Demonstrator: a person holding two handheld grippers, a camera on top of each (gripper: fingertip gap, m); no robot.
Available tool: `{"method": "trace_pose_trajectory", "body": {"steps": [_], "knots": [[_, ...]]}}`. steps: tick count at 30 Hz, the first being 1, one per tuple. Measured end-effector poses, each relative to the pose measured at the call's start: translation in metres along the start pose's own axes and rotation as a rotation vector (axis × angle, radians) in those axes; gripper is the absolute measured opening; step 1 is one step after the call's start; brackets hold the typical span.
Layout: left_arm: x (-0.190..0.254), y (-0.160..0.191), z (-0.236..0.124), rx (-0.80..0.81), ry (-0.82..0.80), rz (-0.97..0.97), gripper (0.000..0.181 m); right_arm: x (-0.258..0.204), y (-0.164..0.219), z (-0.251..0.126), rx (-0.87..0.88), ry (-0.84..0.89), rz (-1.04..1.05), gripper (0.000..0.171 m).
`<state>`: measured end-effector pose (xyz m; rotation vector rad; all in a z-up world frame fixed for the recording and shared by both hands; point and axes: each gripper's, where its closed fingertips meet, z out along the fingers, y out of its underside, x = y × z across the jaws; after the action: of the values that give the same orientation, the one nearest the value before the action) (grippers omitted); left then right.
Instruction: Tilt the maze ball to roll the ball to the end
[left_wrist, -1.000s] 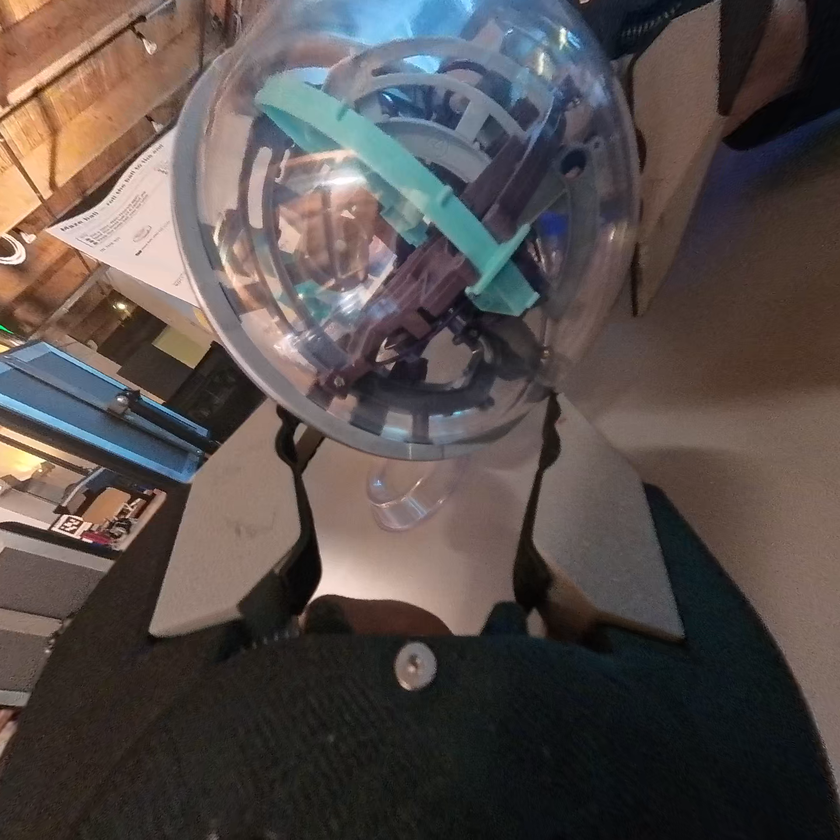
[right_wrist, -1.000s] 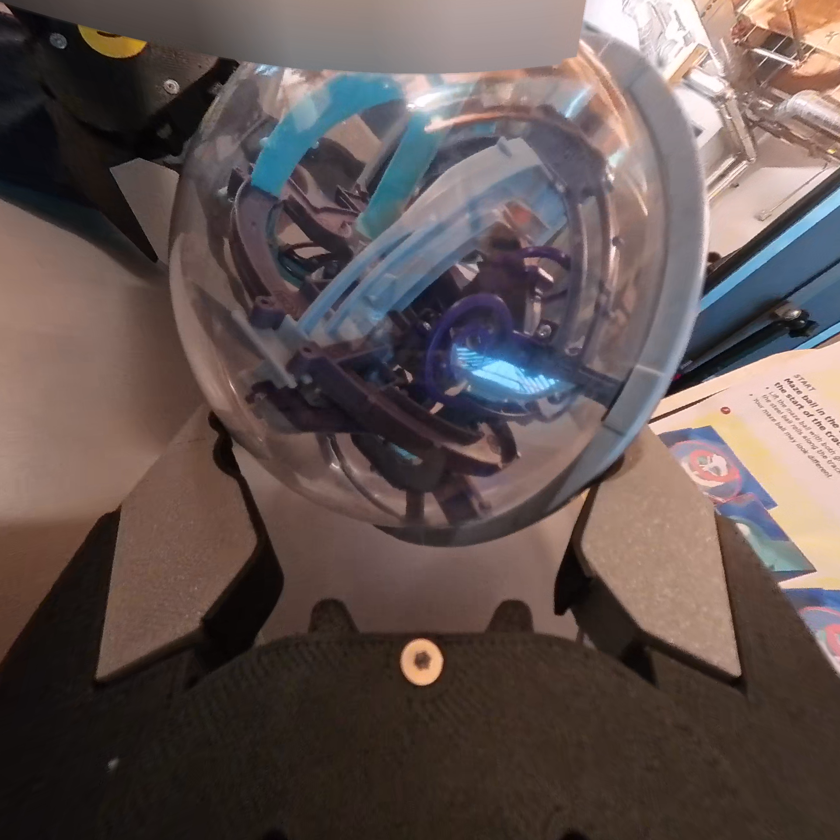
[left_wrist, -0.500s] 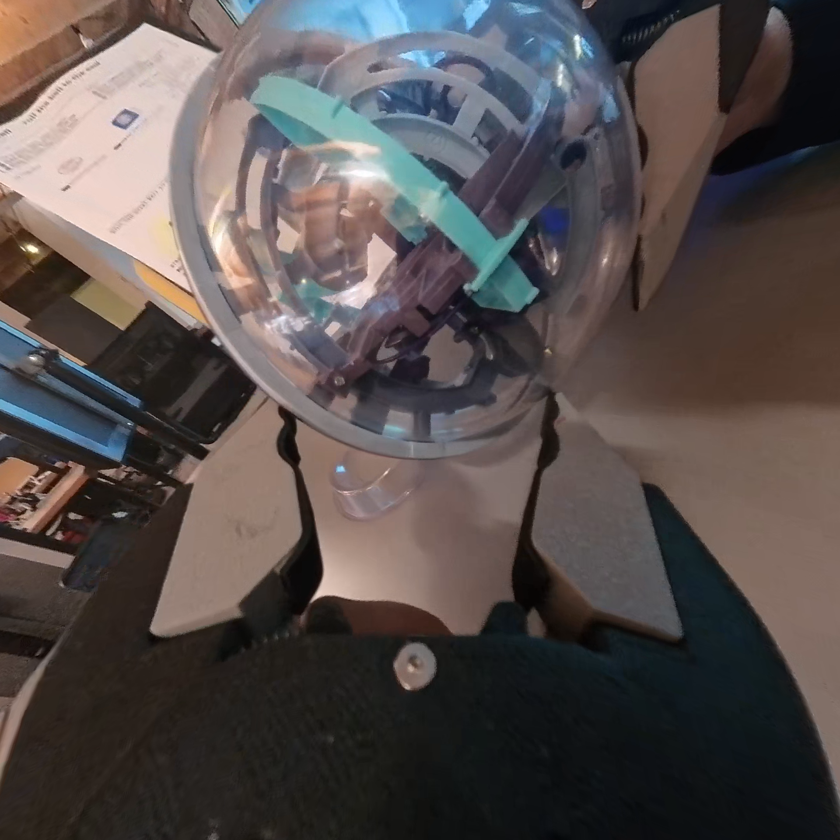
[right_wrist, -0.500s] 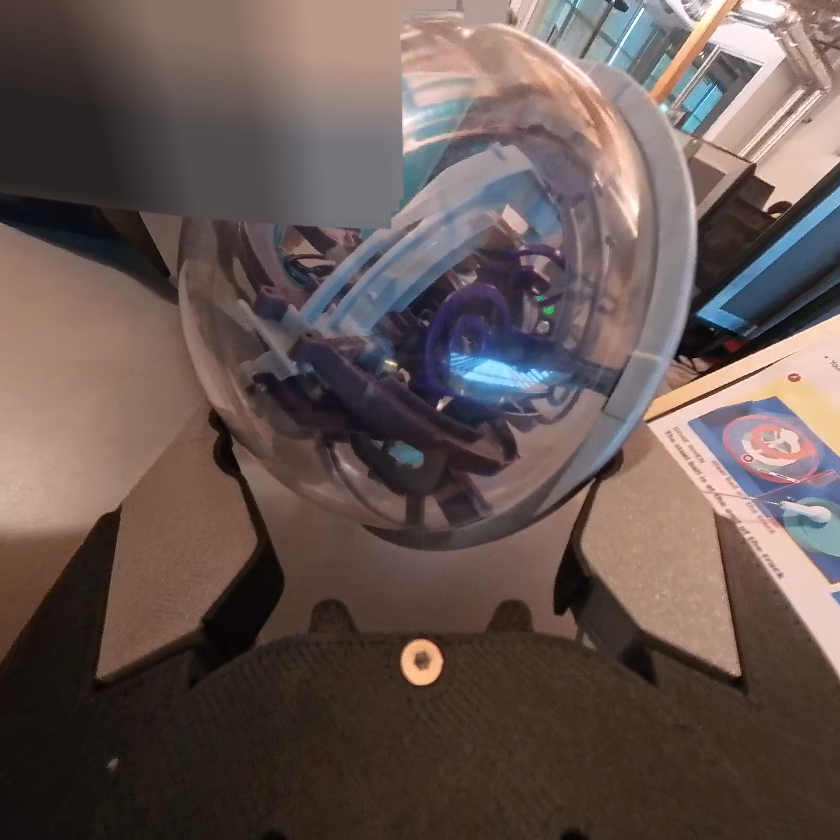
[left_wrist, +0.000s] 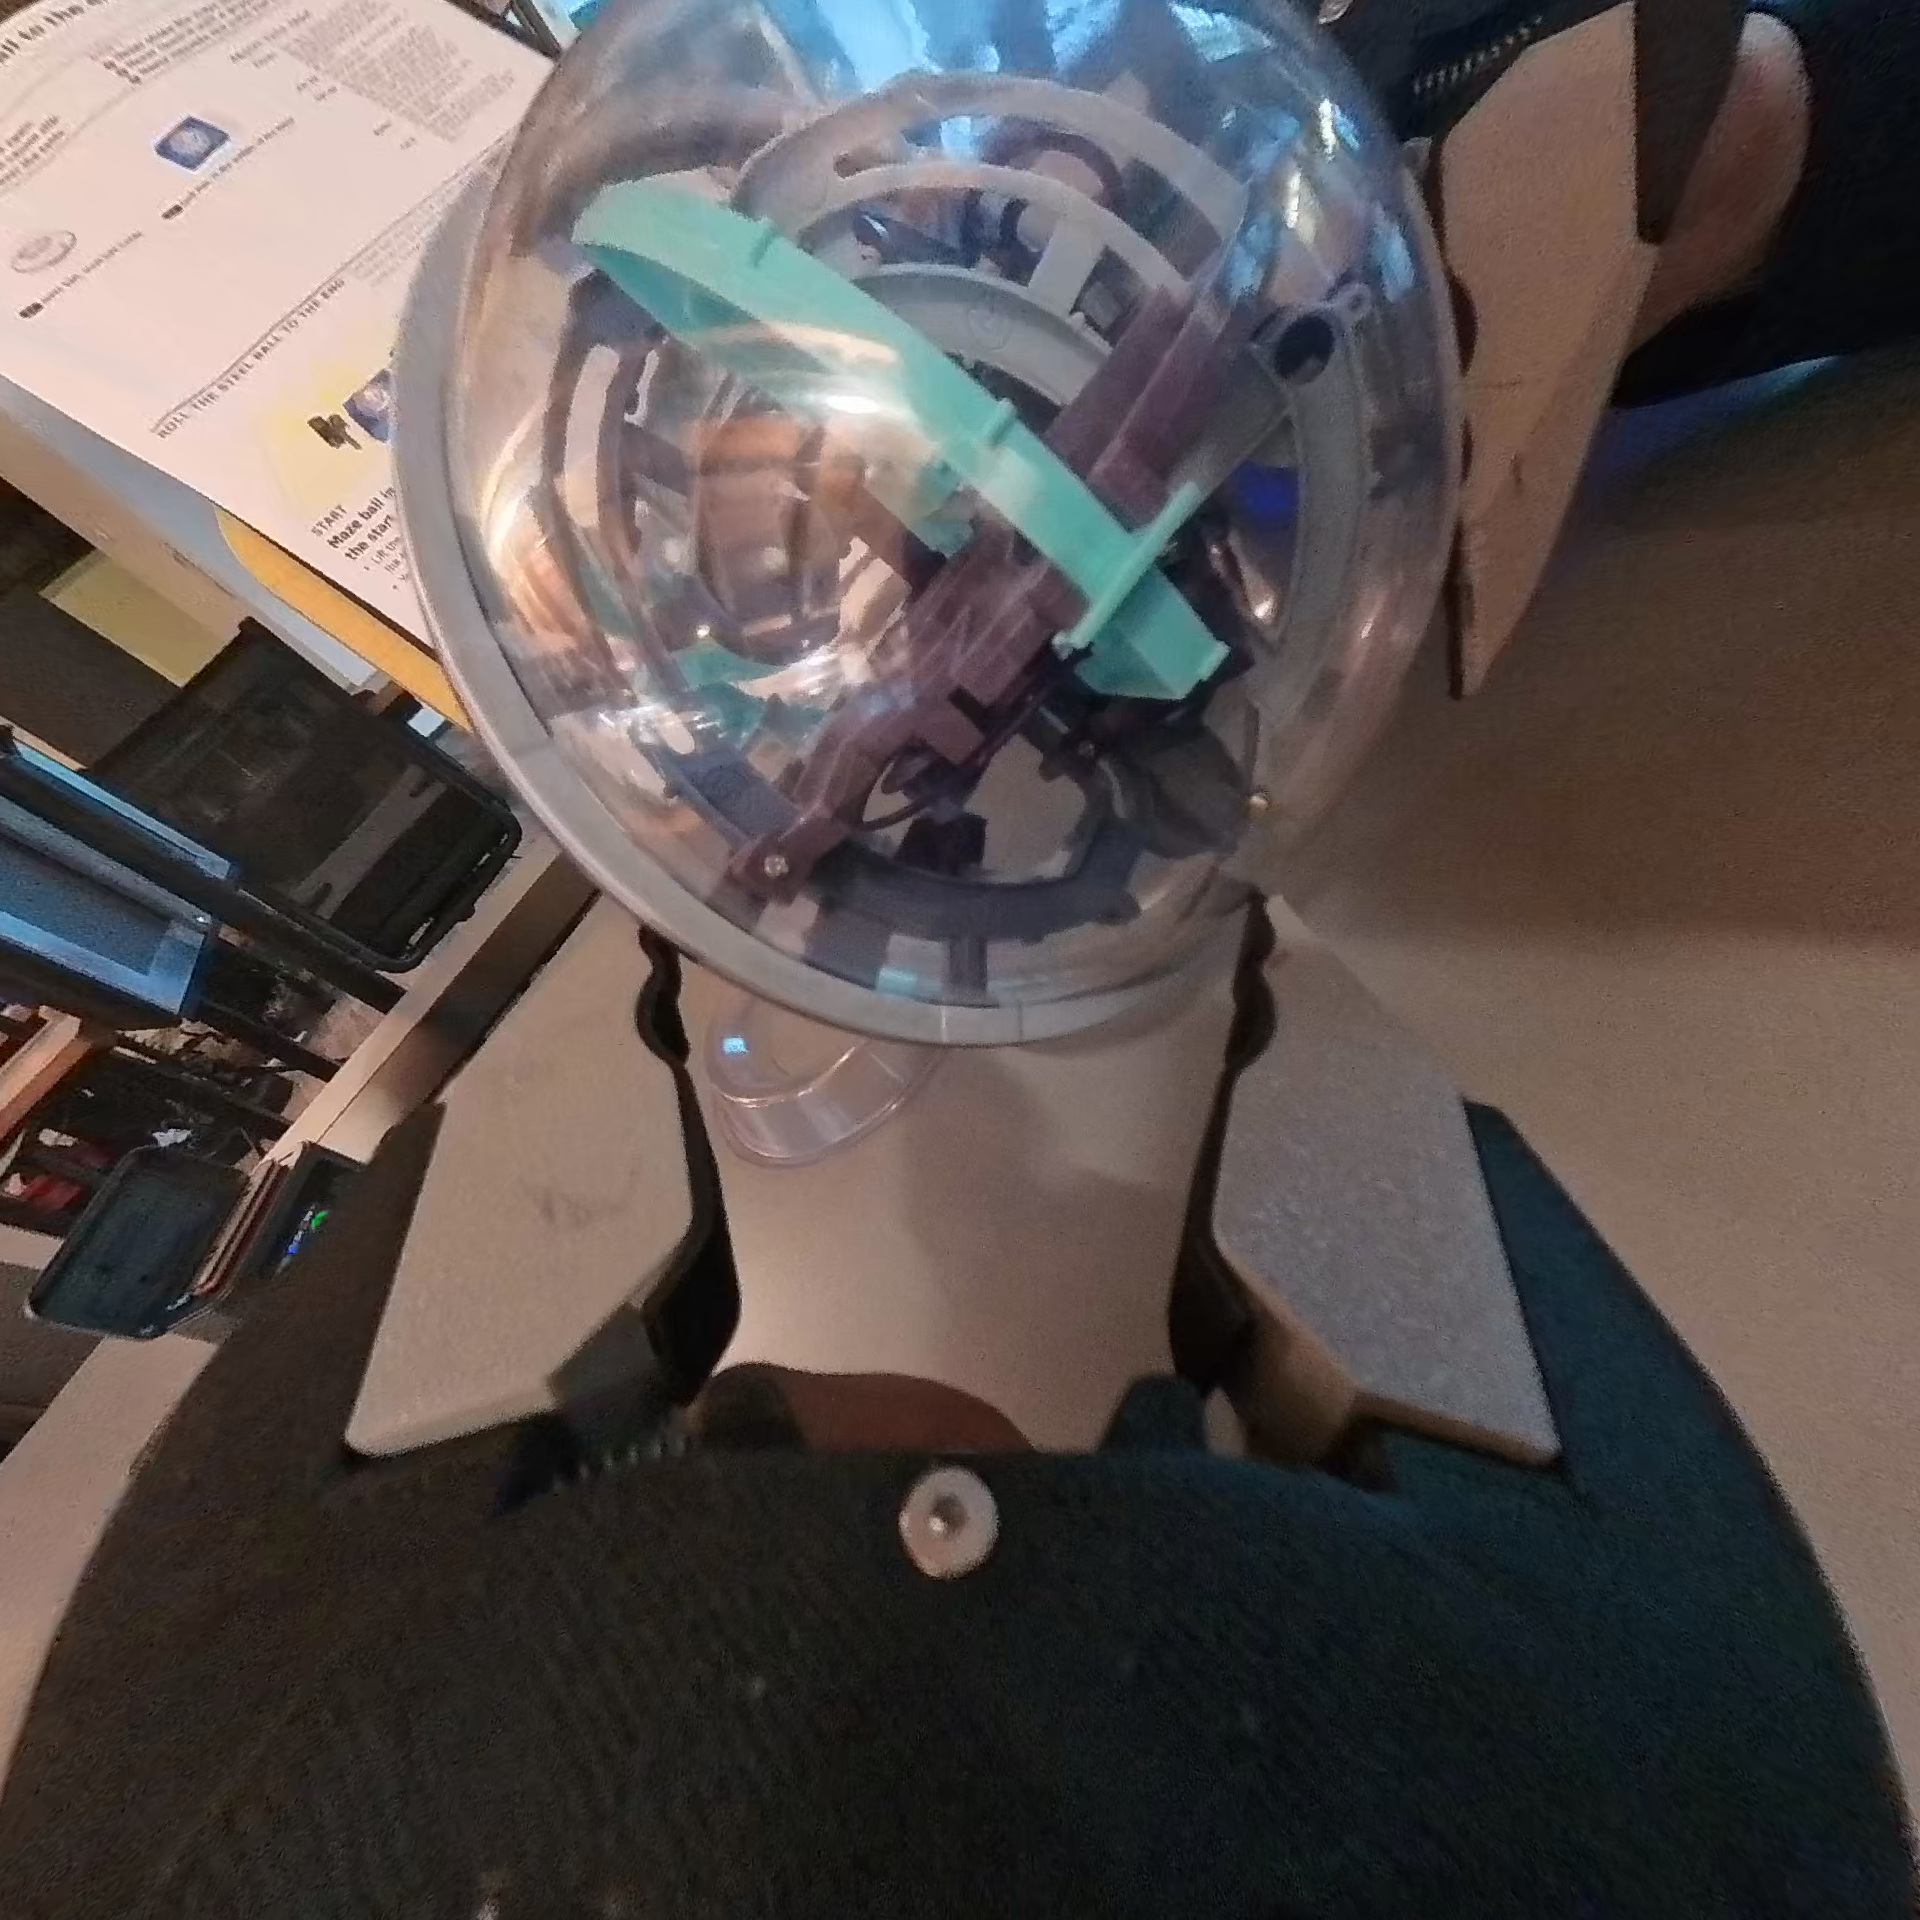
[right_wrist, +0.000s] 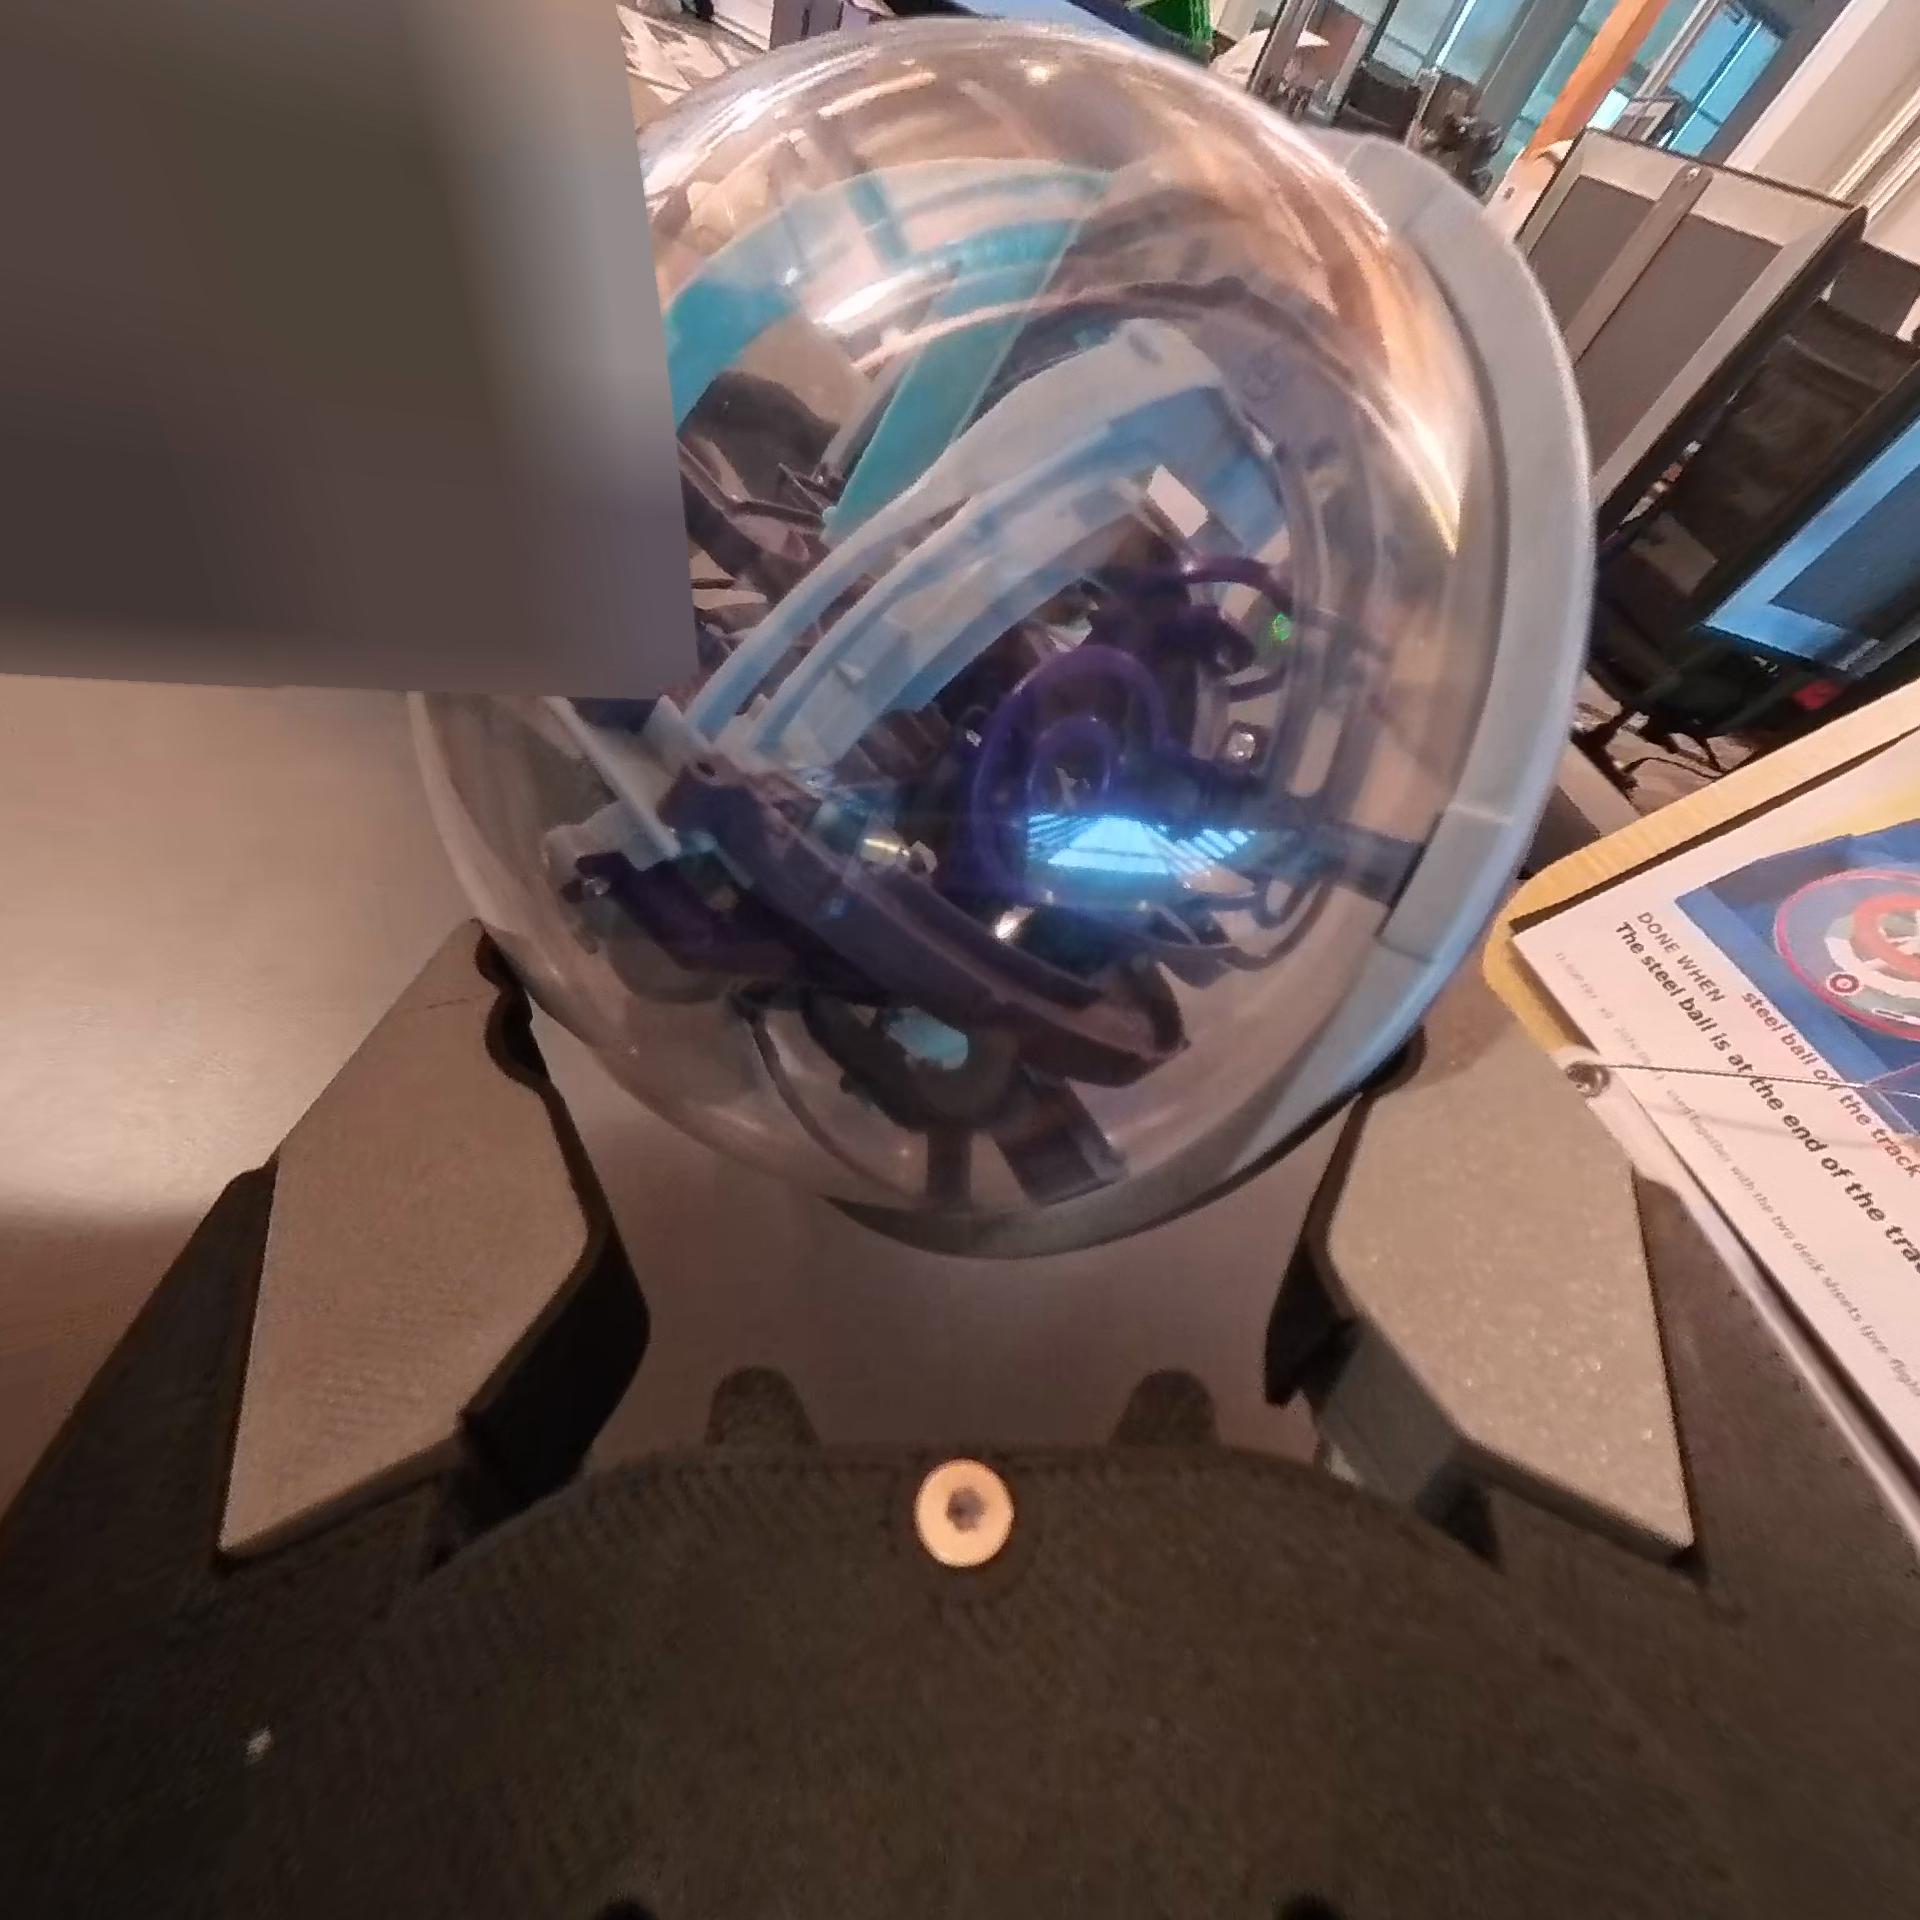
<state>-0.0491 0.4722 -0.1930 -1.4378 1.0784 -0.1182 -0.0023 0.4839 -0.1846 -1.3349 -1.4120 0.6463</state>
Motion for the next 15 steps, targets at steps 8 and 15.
{"method": "trace_pose_trajectory", "body": {"steps": [8,15], "knots": [[0.0019,0.0028,0.0012,-0.017,0.035,-0.059,0.105,-0.0004,0.0025,0.0015,-0.002,-0.039,0.08,0.155],[0.0033,0.0085,0.0033,-0.047,0.053,-0.083,0.103,-0.0008,0.0087,0.0046,-0.024,-0.066,0.135,0.155]]}}
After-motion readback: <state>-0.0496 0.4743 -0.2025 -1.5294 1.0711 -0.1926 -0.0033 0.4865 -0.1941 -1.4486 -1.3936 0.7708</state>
